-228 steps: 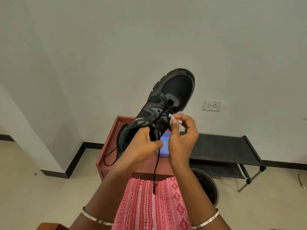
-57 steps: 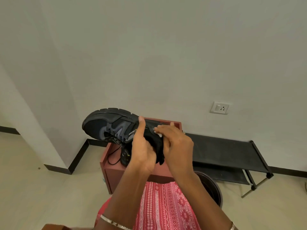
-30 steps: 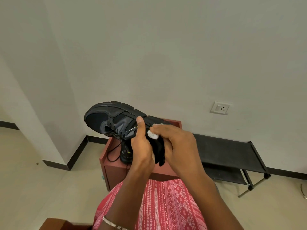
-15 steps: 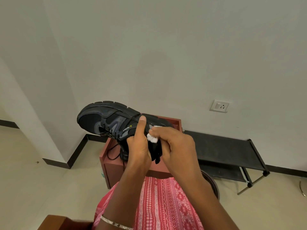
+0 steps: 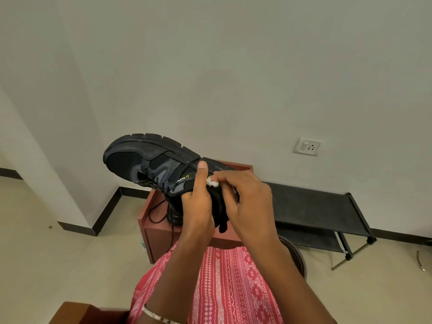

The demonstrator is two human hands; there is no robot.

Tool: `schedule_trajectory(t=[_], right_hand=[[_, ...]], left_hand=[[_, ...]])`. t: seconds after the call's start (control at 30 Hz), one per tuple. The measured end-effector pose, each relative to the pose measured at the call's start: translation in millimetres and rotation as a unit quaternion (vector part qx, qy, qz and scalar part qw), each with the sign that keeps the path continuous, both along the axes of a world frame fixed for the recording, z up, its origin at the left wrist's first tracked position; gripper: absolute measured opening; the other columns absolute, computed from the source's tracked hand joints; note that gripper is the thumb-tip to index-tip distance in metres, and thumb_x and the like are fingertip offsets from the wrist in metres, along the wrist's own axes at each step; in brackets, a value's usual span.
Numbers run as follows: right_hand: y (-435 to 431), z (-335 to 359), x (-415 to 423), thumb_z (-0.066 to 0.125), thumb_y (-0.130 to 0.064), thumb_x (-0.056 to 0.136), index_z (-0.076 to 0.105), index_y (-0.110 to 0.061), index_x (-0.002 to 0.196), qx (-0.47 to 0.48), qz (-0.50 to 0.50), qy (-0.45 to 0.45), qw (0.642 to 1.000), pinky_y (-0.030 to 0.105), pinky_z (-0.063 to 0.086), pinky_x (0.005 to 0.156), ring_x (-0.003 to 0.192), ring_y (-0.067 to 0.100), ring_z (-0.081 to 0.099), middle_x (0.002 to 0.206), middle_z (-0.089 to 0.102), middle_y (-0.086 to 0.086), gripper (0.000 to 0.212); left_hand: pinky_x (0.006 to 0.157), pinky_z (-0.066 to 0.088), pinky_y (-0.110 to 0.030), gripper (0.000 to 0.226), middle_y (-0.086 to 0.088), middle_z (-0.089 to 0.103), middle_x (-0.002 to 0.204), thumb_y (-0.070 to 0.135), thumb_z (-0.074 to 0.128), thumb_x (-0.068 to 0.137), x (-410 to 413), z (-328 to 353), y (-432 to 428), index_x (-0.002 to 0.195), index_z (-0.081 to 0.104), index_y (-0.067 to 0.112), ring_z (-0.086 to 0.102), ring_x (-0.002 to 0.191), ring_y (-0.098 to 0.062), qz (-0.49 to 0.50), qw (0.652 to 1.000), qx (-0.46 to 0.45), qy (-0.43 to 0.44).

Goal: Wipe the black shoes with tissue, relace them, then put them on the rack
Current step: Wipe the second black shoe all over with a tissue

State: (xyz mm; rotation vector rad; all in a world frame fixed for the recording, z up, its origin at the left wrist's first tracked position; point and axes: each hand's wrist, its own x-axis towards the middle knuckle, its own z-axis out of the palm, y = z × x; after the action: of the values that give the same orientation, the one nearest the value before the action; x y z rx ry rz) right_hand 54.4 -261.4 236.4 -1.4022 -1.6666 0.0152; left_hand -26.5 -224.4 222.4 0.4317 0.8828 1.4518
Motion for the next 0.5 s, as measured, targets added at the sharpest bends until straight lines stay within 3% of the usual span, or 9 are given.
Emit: schedule_trajectory(t=[0.13,0.27,0.37,0.43,0.5], right_hand=[[-29,-19,10,0.074,0.002,0.084,0.077,-0.019,0.106,0.022,-0.010,-0.014,1.000,0.020,0.054,0.090,0.100,0.007,0.067,0.104,0.075,-0.007,0.030],[-29,-20,8,0.076,0.003,0.082,0.077,-0.018,0.107,0.034,-0.026,-0.030,0.999,0.021,0.053,0.092,0.102,0.007,0.068,0.106,0.075,-0.006,0.032],[-14,-11,2,0.069,0.002,0.085,0.077,-0.017,0.106,0.039,-0.010,-0.007,0.999,0.015,0.048,0.096,0.105,0.006,0.066,0.107,0.075,-0.004,0.030],[-8,-9,-1,0.068,0.003,0.085,0.077,-0.017,0.106,0.040,-0.003,-0.008,0.999,0.019,0.051,0.096,0.106,0.007,0.066,0.107,0.075,-0.004,0.030],[-11,-13,0,0.067,0.002,0.086,0.076,-0.018,0.108,0.040,0.008,-0.008,0.999,0.021,0.052,0.096,0.107,0.007,0.066,0.109,0.075,-0.005,0.031]], left_hand=[[0.069,0.060,-0.037,0.029,-0.004,0.074,0.077,0.036,0.069,0.091,-4,1,4,0.095,0.069,0.007,0.073,0.070,-0.021,0.020,1.000,-0.012,-0.011],[0.061,0.057,-0.032,0.029,-0.004,0.073,0.076,0.037,0.069,0.090,-3,1,6,0.090,0.068,0.008,0.071,0.067,-0.019,0.017,1.000,-0.014,-0.005],[0.064,0.056,-0.034,0.034,-0.003,0.068,0.066,0.039,0.068,0.091,1,-1,0,0.069,0.070,0.013,0.067,0.063,-0.018,-0.007,1.000,-0.014,0.019],[0.064,0.054,-0.033,0.046,0.001,0.062,0.056,0.040,0.067,0.091,4,-3,-4,0.050,0.066,0.020,0.064,0.057,-0.016,-0.008,0.999,-0.017,0.029],[0.063,0.054,-0.034,0.048,0.000,0.061,0.055,0.043,0.067,0.090,2,-2,-4,0.050,0.064,0.018,0.062,0.056,-0.018,0.003,0.999,-0.034,0.025]])
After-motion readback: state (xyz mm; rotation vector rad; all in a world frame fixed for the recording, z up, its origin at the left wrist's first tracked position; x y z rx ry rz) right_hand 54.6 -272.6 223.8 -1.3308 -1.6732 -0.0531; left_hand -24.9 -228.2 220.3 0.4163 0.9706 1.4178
